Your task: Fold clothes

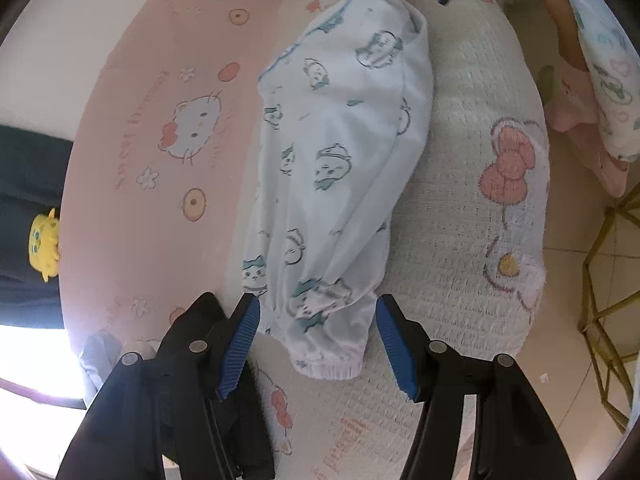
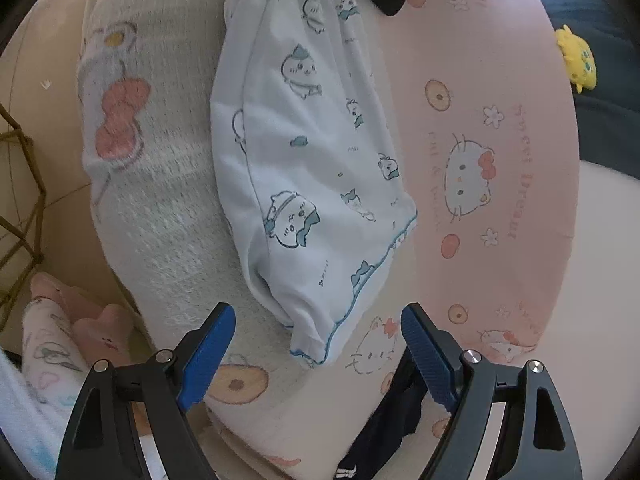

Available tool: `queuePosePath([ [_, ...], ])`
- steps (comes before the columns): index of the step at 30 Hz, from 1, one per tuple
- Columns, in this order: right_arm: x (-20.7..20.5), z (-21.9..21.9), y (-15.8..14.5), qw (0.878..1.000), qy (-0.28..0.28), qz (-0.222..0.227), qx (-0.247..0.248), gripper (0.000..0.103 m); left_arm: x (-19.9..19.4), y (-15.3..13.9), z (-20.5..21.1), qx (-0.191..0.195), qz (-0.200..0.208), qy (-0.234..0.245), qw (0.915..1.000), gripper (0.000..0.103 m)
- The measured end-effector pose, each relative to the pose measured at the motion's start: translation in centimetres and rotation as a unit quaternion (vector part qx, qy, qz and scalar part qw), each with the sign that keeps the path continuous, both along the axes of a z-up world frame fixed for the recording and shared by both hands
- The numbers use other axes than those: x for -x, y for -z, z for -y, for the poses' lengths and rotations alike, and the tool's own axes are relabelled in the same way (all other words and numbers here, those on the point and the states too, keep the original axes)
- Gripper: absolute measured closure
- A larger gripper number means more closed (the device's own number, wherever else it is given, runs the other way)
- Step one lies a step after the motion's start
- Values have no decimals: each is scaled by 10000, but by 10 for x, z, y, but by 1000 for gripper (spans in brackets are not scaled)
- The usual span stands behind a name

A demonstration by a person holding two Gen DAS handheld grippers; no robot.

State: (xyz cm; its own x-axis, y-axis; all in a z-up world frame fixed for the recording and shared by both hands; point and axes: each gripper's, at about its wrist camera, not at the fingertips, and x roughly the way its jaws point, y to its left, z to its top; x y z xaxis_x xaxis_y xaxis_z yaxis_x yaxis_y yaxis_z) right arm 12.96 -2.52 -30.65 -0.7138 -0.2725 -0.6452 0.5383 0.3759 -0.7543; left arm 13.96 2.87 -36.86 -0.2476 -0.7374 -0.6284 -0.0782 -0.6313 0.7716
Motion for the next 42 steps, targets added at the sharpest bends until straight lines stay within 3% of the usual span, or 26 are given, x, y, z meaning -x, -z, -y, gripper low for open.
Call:
queuePosePath([
  [6, 18, -5, 17, 9993, -177, -289, -125, 18, 1, 19, 6, 596, 340, 238, 9974, 45],
  [11, 27, -7, 30, 9973, -511, -488, -175, 18, 5, 19, 15, 252, 432, 103, 9987, 45],
  [19, 47, 2, 38, 9974, -553, -454, 52, 18, 22, 12, 23, -4, 371, -148, 9992, 45],
  [21, 48, 2, 40, 9961, -676, -570, 63, 18, 23, 11, 26, 102, 303, -190, 9993, 38],
  [23, 47, -1, 46, 9935, -886, -716, -1, 18, 20, 12, 27, 408, 235, -59, 9989, 18],
  [25, 43, -7, 51, 9891, -1163, -901, 27, 18, 13, 18, 22, 820, 209, 261, 9961, 16],
  [28, 39, -16, 56, 9866, -1376, -877, -41, 38, 5, 18, 18, 934, 96, 489, 9944, 19],
  [30, 39, -20, 57, 9878, -1399, -671, -99, 60, 1, 10, 27, 664, -26, 370, 9971, 20],
  [33, 41, -23, 56, 9904, -1322, -408, -60, 68, 2, 1, 40, 225, -122, 115, 9996, 21],
  [36, 46, -18, 50, 9939, -1096, -77, 47, 69, 2, 0, 43, -185, -57, -9, 9998, 35],
  [38, 52, -15, 44, 9959, -865, 261, 105, 71, 0, 2, 39, -499, 39, -76, 9987, 56],
  [42, 64, -4, 34, 9951, -376, 901, 124, 75, 0, 2, 43, -1109, 34, -296, 9934, 79],
])
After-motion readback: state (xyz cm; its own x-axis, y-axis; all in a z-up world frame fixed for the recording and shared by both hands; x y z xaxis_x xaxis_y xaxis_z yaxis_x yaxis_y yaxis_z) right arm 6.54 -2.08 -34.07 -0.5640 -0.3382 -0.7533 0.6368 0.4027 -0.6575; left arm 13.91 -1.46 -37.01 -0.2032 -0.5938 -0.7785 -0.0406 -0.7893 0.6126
